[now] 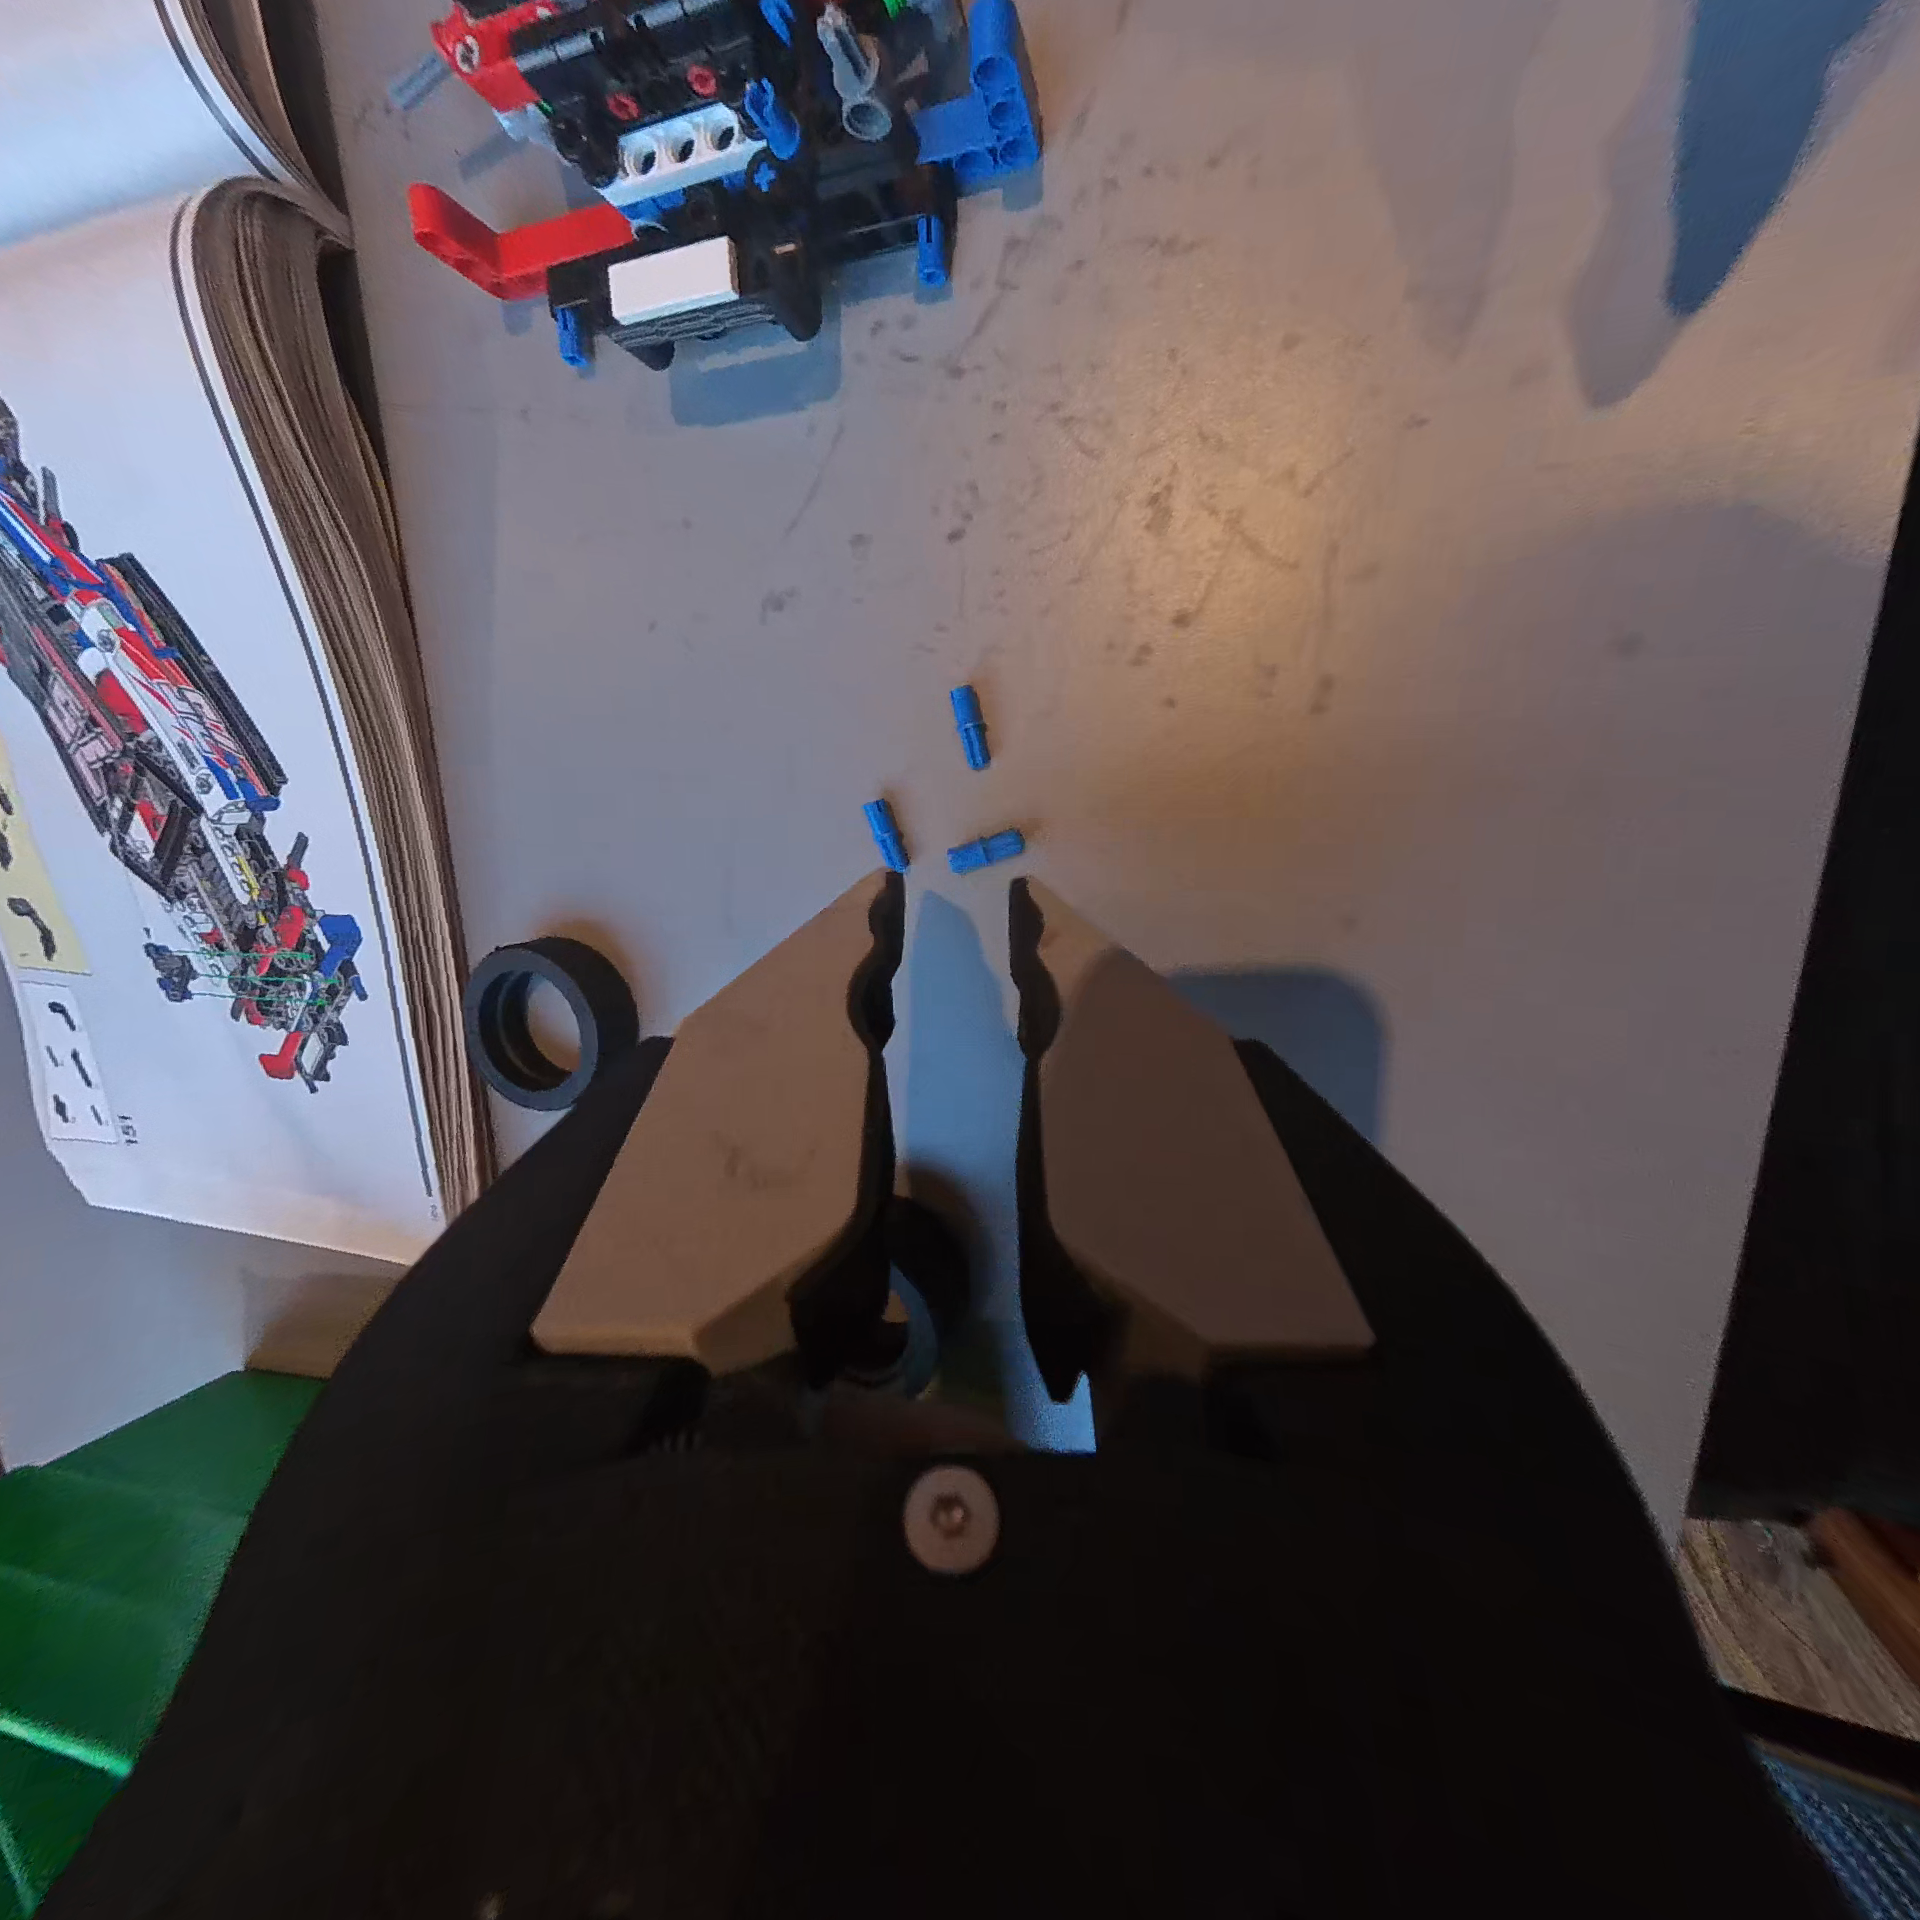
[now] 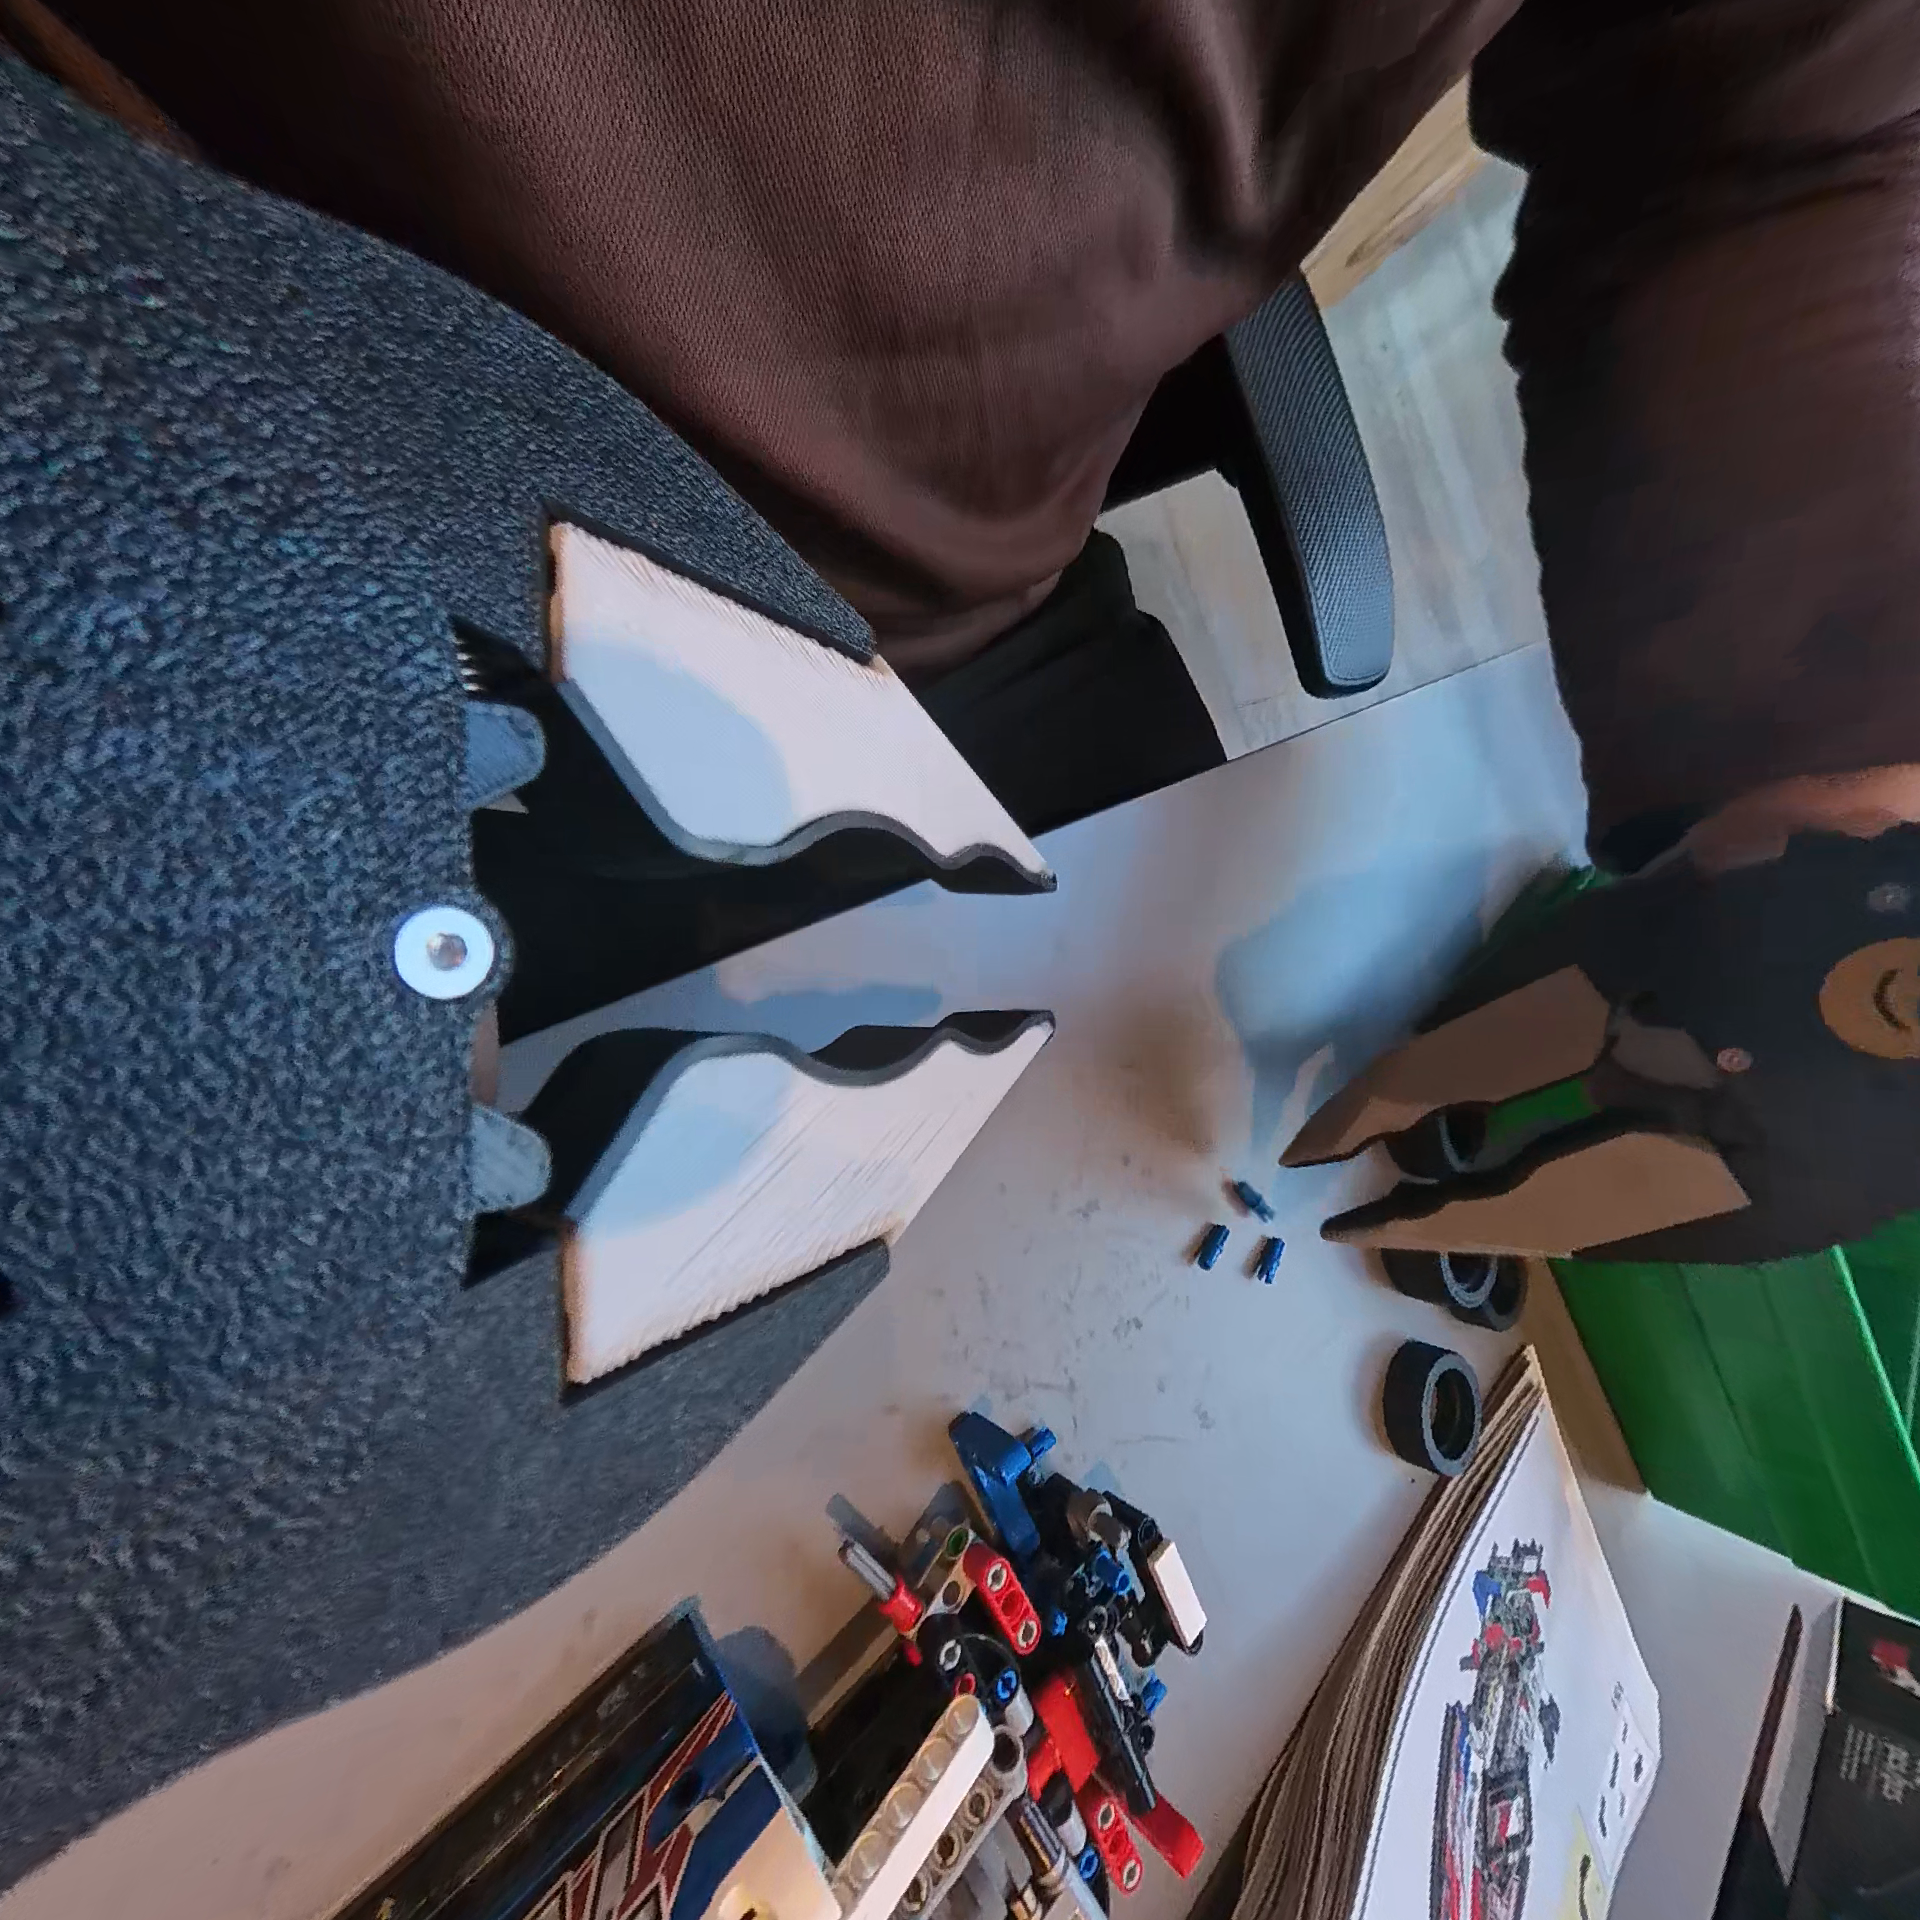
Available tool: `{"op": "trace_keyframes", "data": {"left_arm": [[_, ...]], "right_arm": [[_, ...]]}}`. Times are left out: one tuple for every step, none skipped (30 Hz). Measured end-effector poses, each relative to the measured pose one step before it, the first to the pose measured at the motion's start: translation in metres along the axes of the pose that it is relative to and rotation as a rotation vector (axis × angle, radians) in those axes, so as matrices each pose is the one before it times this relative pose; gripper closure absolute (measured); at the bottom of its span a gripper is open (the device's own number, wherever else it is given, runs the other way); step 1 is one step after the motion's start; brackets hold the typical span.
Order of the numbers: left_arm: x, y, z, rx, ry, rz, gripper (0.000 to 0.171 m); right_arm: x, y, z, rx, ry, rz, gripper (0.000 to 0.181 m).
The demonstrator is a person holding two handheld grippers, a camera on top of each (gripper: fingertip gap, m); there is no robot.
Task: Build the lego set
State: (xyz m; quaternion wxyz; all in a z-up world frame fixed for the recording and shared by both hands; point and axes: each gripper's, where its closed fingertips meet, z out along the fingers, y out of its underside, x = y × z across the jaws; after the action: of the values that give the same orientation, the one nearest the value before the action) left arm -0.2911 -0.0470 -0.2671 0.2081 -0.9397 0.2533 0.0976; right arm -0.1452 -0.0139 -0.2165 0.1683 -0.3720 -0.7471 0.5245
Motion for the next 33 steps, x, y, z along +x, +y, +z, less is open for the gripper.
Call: {"op": "trace_keyframes", "data": {"left_arm": [[-0.00011,0.00199,0.00121,-0.00805,-0.0090,0.0035,0.154],[-0.00097,0.00291,0.00154,-0.01558,-0.0148,0.0067,0.154],[-0.00136,0.00236,0.00117,-0.01471,-0.0157,0.0019,0.153],[-0.00150,0.00093,0.00000,-0.00593,-0.0140,-0.0030,0.152],[-0.00061,-0.00042,-0.00132,0.00395,-0.0092,-0.0022,0.151],[-0.00084,-0.00139,-0.00248,0.01175,-0.0102,-0.0028,0.150],[-0.00069,-0.00149,-0.00327,0.01362,-0.0096,-0.0066,0.150],[-0.00108,-0.00167,-0.00391,0.01436,-0.0133,-0.0128,0.149],[-0.00191,-0.00177,-0.00469,0.01696,-0.0233,-0.0185,0.148],[-0.00267,-0.00220,-0.00538,0.02277,-0.0327,-0.0248,0.148],[-0.00293,-0.00226,-0.00584,0.02631,-0.0394,-0.0343,0.148],[-0.00232,-0.00283,-0.00616,0.03436,-0.0423,-0.0467,0.147],[-0.00063,-0.00416,-0.00631,0.04788,-0.0370,-0.0607,0.147],[0.00250,-0.00481,-0.00583,0.05809,-0.0232,-0.0719,0.147],[0.00634,-0.00449,-0.00497,0.06261,-0.0052,-0.0769,0.147],[0.01054,-0.00198,-0.00366,0.05464,0.0191,-0.0612,0.147],[0.01033,0.00049,-0.00202,0.04480,0.0168,-0.0429,0.147],[0.00637,0.00209,-0.00054,0.03749,-0.0034,-0.0297,0.147],[0.00364,0.00401,0.00062,0.02653,-0.0106,-0.0104,0.146],[0.00256,0.00563,0.00125,0.01689,-0.0058,0.0065,0.146],[-0.00016,0.00597,0.00150,0.00952,-0.0106,0.0064,0.145],[-0.00236,0.00399,0.00108,0.00993,-0.0118,-0.0101,0.144],[0.00035,0.00038,-0.00080,0.00786,0.0214,-0.0156,0.142],[0.00209,-0.00463,-0.00194,0.03574,0.0439,-0.0149,0.136],[-0.00099,-0.00569,-0.00218,0.04527,0.0261,-0.0116,0.137],[-0.00408,-0.00364,-0.00095,0.03005,0.0086,-0.0131,0.139],[-0.00358,-0.00069,0.00012,0.00962,0.0137,-0.0135,0.138],[-0.00071,0.00119,0.00050,-0.00372,0.0320,-0.0190,0.136],[0.00055,0.00138,0.00039,-0.00633,0.0392,-0.0273,0.134],[-0.00052,0.00034,-0.00021,0.00112,0.0295,-0.0376,0.129],[-0.00136,-0.00098,-0.00123,0.01138,0.0205,-0.0345,0.127],[-0.00058,-0.00224,-0.00241,0.02137,0.0189,-0.0259,0.127],[-0.00059,-0.00321,-0.00309,0.02905,0.0133,-0.0193,0.127]], "right_arm": [[0.00081,0.00009,0.00050,0.0008,0.0012,0.0057,0.159],[0.00043,-0.00003,0.00051,0.0002,0.0000,0.0041,0.159],[0.00030,-0.00012,0.00047,-0.0003,0.0006,0.0016,0.159],[0.00044,0.00005,0.00031,-0.0008,0.0023,-0.0007,0.159],[0.00048,0.00038,0.00032,-0.0017,0.0032,-0.0011,0.159],[0.00065,0.00087,0.00025,-0.0022,0.0030,0.0000,0.159],[0.00098,0.00105,0.00025,-0.0024,0.0034,0.0016,0.159],[0.00122,0.00120,0.00008,-0.0027,0.0033,0.0033,0.159],[0.00142,0.00085,0.00001,-0.0017,0.0029,0.0043,0.159],[0.00156,0.00038,-0.00016,0.0002,0.0035,0.0042,0.159],[0.00172,0.00006,-0.00030,0.0008,0.0050,0.0033,0.159],[0.00195,-0.00009,-0.00039,0.0007,0.0070,0.0016,0.159],[0.00216,-0.00042,-0.00047,0.0013,0.0088,-0.0003,0.159],[0.00222,-0.00017,-0.00035,0.0009,0.0099,-0.0016,0.159],[0.00253,0.00001,-0.00005,-0.0009,0.0117,-0.0029,0.159],[0.00295,0.00015,0.00037,-0.0027,0.0149,-0.0052,0.160],[0.00301,0.00013,0.00092,-0.0036,0.0161,-0.0077,0.160],[0.00292,-0.00011,0.00151,-0.0050,0.0141,-0.0092,0.160],[0.00243,-0.00022,0.00221,-0.0072,0.0103,-0.0092,0.159],[0.00212,-0.00045,0.00282,-0.0083,0.0056,-0.0078,0.160],[0.00173,-0.00107,0.00324,-0.0059,0.0018,-0.0048,0.159],[0.00149,-0.00148,0.00345,-0.0023,-0.0015,-0.0015,0.159],[0.00180,-0.00141,0.00374,-0.0028,-0.0019,0.0001,0.159],[0.00261,-0.00073,0.00389,-0.0060,0.0016,-0.0015,0.159],[0.00336,-0.00028,0.00405,-0.0092,0.0058,-0.0054,0.159],[0.00376,0.00044,0.00397,-0.0128,0.0085,-0.0090,0.159],[0.00358,0.00097,0.00384,-0.0155,0.0078,-0.0120,0.158],[0.00267,0.00128,0.00378,-0.0141,0.0033,-0.0121,0.157],[0.00163,0.00098,0.00394,-0.0089,-0.0025,-0.0081,0.157],[0.00131,0.00086,0.00415,-0.0046,-0.0058,-0.0011,0.157],[0.00100,0.00136,0.00465,-0.0086,-0.0103,0.0077,0.157],[0.00019,0.00097,0.00478,-0.0165,-0.0194,0.0110,0.157],[0.00043,-0.00135,0.00407,-0.0076,-0.0177,0.0052,0.156]]}}
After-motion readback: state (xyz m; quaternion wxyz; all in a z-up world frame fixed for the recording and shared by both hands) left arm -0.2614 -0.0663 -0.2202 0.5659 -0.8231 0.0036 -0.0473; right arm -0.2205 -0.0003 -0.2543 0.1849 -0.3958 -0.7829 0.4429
